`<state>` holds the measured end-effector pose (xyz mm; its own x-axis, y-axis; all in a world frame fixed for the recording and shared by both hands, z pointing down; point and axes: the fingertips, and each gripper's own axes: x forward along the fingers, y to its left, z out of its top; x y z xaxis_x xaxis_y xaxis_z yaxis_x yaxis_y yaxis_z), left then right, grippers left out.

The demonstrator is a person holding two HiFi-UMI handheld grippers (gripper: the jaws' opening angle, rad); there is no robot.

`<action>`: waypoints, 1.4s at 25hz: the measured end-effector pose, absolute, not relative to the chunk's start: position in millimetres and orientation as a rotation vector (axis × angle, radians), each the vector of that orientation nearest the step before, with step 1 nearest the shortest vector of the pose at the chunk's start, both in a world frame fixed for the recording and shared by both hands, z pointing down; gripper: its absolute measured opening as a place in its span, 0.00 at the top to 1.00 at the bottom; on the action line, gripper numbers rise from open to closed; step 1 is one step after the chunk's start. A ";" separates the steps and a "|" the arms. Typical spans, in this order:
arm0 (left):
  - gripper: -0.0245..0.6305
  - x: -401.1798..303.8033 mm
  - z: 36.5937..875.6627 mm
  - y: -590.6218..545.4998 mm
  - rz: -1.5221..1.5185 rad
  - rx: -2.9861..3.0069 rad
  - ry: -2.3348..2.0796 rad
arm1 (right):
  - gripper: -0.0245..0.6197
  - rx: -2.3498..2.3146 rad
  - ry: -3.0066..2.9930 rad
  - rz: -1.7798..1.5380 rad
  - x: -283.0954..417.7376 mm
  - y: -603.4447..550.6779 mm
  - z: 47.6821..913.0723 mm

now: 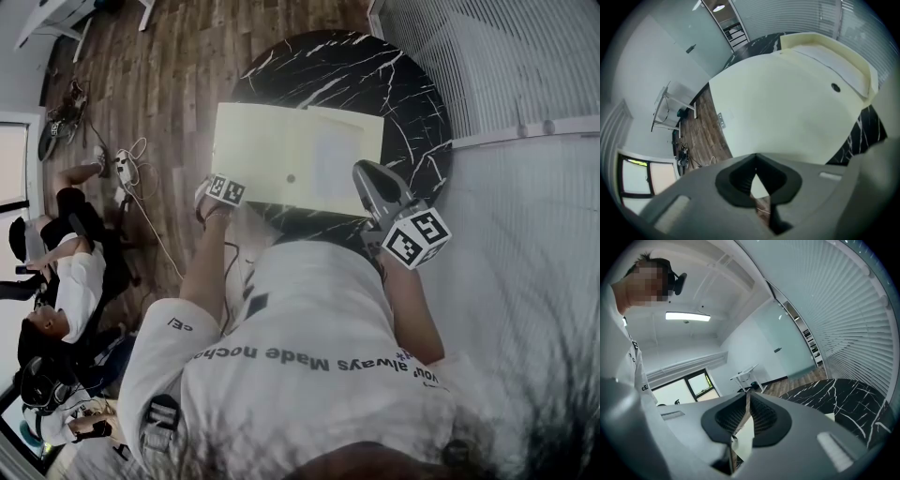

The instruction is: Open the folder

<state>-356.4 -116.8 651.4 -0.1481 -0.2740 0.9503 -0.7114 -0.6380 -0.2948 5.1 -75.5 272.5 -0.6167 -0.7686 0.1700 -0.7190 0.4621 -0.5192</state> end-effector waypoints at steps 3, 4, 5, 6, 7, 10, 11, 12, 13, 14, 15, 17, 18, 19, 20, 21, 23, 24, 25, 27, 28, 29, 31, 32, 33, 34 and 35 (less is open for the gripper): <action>0.96 -354.7 634.3 -116.3 1.814 1.804 -1.161 | 0.93 -1.354 2.614 -0.844 12.7 -71.4 272.1; 0.96 -354.1 627.4 -116.3 1.803 1.808 -1.180 | 0.93 -1.360 2.614 -0.840 14.4 -70.1 271.4; 0.96 -353.3 620.0 -116.5 1.792 1.814 -1.200 | 0.93 -1.365 2.614 -0.836 15.9 -68.8 270.7; 0.96 -351.7 612.3 -116.8 1.779 1.820 -1.220 | 0.93 -1.370 2.615 -0.831 17.3 -67.5 270.0; 0.96 -349.3 604.5 -117.1 1.763 1.828 -1.239 | 0.93 -1.375 2.617 -0.825 19.0 -66.2 269.5; 0.96 -337.5 579.8 -118.6 1.712 1.871 -1.286 | 0.94 -1.392 2.626 -0.801 24.2 -62.9 269.0; 0.96 -333.0 570.8 -119.6 1.699 1.892 -1.302 | 0.94 -1.400 2.628 -0.798 25.4 -61.8 268.7; 0.96 -328.4 561.7 -120.8 1.686 1.915 -1.316 | 0.95 -1.407 2.630 -0.796 26.5 -60.6 268.2; 0.96 -323.8 552.8 -122.3 1.674 1.937 -1.330 | 0.95 -1.414 2.632 -0.792 27.6 -59.6 267.6; 0.96 -319.1 544.3 -123.9 1.660 1.956 -1.342 | 0.95 -1.421 2.636 -0.785 28.8 -58.7 267.2; 0.96 -314.4 536.5 -125.7 1.644 1.974 -1.355 | 0.95 -1.428 2.639 -0.778 30.2 -58.0 267.0; 0.96 -304.8 521.8 -129.1 1.610 2.008 -1.381 | 0.95 -1.443 2.645 -0.766 33.3 -56.9 266.9; 0.96 -299.7 514.1 -130.4 1.592 2.025 -1.392 | 0.96 -1.451 2.646 -0.762 34.6 -56.4 266.7; 0.96 -294.9 507.0 -131.0 1.575 2.041 -1.400 | 0.96 -1.460 2.646 -0.759 35.8 -55.6 266.4; 0.96 -290.3 500.9 -131.2 1.561 2.056 -1.405 | 0.96 -1.471 2.646 -0.754 37.0 -54.7 266.0; 0.96 -285.7 495.7 -131.0 1.549 2.071 -1.409 | 0.96 -1.483 2.649 -0.746 38.5 -53.8 265.7; 0.96 -275.2 485.7 -130.3 1.518 2.102 -1.414 | 0.96 -1.513 2.661 -0.726 42.4 -52.4 265.1; 0.96 -268.9 480.1 -129.9 1.494 2.122 -1.416 | 0.96 -1.529 2.667 -0.717 44.3 -51.8 264.9; 0.96 -261.8 473.5 -129.4 1.463 2.147 -1.417 | 0.96 -1.546 2.673 -0.709 45.8 -51.3 264.6; 0.96 -245.1 457.2 -128.1 1.380 2.209 -1.414 | 0.96 -1.579 2.685 -0.689 48.1 -50.5 263.1; 0.96 -235.4 447.8 -127.3 1.329 2.243 -1.408 | 0.96 -1.596 2.692 -0.673 49.2 -50.1 261.4; 0.96 -224.5 438.0 -126.1 1.269 2.276 -1.397 | 0.96 -1.613 2.702 -0.650 50.3 -49.8 259.3; 0.96 -200.4 418.6 -122.4 1.142 2.340 -1.353 | 0.96 -1.652 2.726 -0.582 52.2 -49.0 253.9; 0.96 -188.6 408.5 -120.1 1.089 2.371 -1.325 | 0.96 -1.673 2.739 -0.542 52.7 -48.3 250.9; 0.96 -177.3 397.4 -117.8 1.049 2.403 -1.298 | 0.96 -1.693 2.751 -0.505 52.9 -47.5 247.8; 0.96 -166.8 385.8 -115.8 1.017 2.437 -1.275 | 0.96 -1.710 2.761 -0.471 53.0 -46.4 244.4; 0.96 -157.1 374.2 -113.9 0.984 2.468 -1.256 | 0.96 -1.724 2.768 -0.442 53.1 -45.3 240.6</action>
